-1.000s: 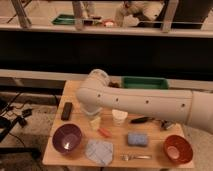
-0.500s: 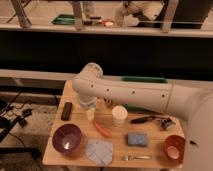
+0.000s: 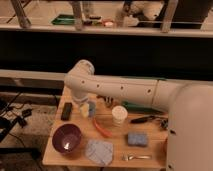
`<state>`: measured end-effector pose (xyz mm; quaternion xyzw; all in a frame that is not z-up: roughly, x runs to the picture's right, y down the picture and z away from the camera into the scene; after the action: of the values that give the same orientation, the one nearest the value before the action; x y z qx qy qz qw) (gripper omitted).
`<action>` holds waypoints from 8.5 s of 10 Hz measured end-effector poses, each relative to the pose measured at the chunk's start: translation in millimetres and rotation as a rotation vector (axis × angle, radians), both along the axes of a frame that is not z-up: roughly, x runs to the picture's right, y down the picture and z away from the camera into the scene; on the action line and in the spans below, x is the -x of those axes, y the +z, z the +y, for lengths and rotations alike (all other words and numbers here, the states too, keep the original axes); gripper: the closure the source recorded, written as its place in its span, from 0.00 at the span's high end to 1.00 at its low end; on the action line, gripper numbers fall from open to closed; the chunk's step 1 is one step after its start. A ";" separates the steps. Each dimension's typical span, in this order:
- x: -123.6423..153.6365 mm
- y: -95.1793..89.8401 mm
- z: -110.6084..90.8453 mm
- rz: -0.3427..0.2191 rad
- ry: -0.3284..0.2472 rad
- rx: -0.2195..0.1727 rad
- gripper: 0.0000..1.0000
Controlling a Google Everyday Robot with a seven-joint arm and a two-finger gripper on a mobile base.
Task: Place apple in table surface
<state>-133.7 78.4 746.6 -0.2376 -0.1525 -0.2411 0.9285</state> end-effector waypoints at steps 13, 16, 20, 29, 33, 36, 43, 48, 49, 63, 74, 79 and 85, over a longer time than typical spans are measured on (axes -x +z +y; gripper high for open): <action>-13.5 6.3 -5.2 0.026 0.033 -0.004 0.80; -32.3 20.5 -14.1 0.057 0.068 0.003 0.80; -40.9 57.9 -40.3 0.065 0.081 0.019 0.80; -4.1 89.5 -77.8 0.004 0.098 -0.028 0.80; 5.6 113.6 -76.2 -0.007 0.114 -0.022 0.80; 12.6 116.0 -81.0 -0.016 0.115 -0.030 0.80; 36.3 132.0 -82.5 -0.041 0.086 -0.075 0.80; 36.6 161.1 -71.0 -0.042 0.166 0.017 0.80; 36.9 163.5 -70.9 -0.047 0.189 0.040 0.80; 18.7 202.8 -40.8 -0.049 0.358 0.262 0.80; 32.0 203.6 -35.3 -0.072 0.346 0.278 0.57; 30.6 203.8 -35.0 -0.071 0.347 0.268 0.36; 39.2 167.7 -62.4 -0.139 0.358 0.183 0.36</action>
<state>-172.8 16.0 914.2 -0.2729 -0.2775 -0.0731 0.9182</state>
